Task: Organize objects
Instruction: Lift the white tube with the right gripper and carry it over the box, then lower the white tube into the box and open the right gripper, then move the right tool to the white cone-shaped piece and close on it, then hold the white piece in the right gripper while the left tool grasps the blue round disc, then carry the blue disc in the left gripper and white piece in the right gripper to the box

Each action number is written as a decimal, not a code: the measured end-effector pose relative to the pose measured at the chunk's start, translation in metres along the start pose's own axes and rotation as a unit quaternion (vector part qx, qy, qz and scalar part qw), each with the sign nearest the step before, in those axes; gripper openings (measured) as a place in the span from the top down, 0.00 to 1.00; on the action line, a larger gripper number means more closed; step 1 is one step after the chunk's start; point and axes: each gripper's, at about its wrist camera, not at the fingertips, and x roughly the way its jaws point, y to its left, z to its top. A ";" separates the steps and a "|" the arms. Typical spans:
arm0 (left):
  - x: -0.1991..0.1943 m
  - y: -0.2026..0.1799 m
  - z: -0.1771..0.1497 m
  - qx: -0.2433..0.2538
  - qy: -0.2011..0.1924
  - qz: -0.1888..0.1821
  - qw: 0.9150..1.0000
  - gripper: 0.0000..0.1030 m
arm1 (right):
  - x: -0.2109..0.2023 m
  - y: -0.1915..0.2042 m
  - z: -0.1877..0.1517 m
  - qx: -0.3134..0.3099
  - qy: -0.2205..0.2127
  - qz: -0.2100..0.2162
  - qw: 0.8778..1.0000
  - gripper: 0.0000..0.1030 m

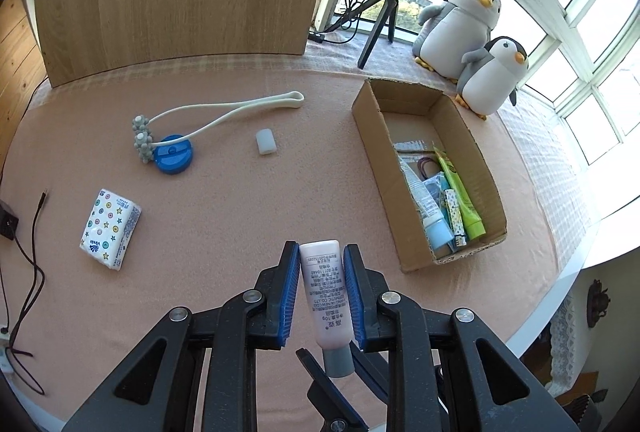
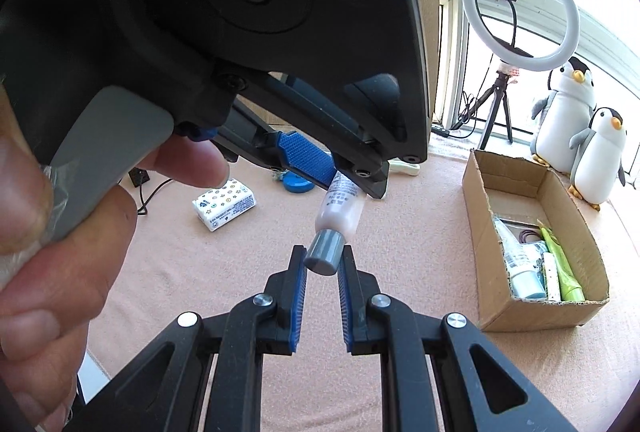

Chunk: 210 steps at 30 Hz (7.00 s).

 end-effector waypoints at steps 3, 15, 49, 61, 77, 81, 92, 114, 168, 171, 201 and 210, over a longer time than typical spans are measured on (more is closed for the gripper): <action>-0.002 -0.006 0.002 0.005 -0.001 -0.004 1.000 0.77 | -0.011 -0.006 -0.002 0.003 -0.003 -0.002 1.000 0.87; 0.011 -0.046 0.020 0.043 -0.001 -0.016 0.999 0.77 | -0.026 -0.023 0.001 0.022 -0.018 -0.026 0.999 0.87; 0.116 -0.135 0.087 0.126 -0.002 0.007 0.992 0.01 | -0.010 -0.165 -0.035 0.126 0.031 -0.166 0.977 0.65; 0.066 -0.017 0.058 0.069 -0.022 0.048 0.996 0.00 | 0.008 -0.133 -0.009 0.100 0.027 -0.130 0.986 0.52; -0.008 0.169 -0.017 -0.090 -0.044 0.115 0.988 0.00 | 0.112 -0.034 0.011 0.034 0.136 -0.008 0.990 0.47; -0.022 0.202 -0.041 -0.121 -0.042 0.124 0.984 0.00 | 0.142 -0.036 0.008 0.047 0.163 -0.012 0.985 0.47; -0.030 0.248 -0.083 -0.172 -0.034 0.143 0.974 0.00 | 0.191 -0.035 0.038 0.013 0.161 -0.038 0.986 0.47; 0.095 0.152 -0.015 -0.093 0.004 -0.020 0.995 0.01 | 0.146 -0.040 0.013 0.029 0.164 -0.021 0.986 0.96; 0.182 0.157 0.100 0.002 -0.067 0.123 0.990 0.48 | 0.064 -0.044 -0.050 0.094 0.128 -0.007 0.987 0.95; 0.180 0.153 0.094 0.008 -0.062 0.122 0.991 0.48 | 0.064 -0.044 -0.050 0.094 0.129 -0.007 0.987 0.95; 0.022 0.098 -0.081 0.004 -0.074 0.067 0.995 0.48 | 0.034 -0.013 -0.022 0.035 0.092 -0.029 0.995 0.95; -0.035 0.100 -0.054 0.004 -0.131 0.075 0.989 0.48 | 0.004 -0.002 0.029 0.015 0.028 -0.034 0.999 0.95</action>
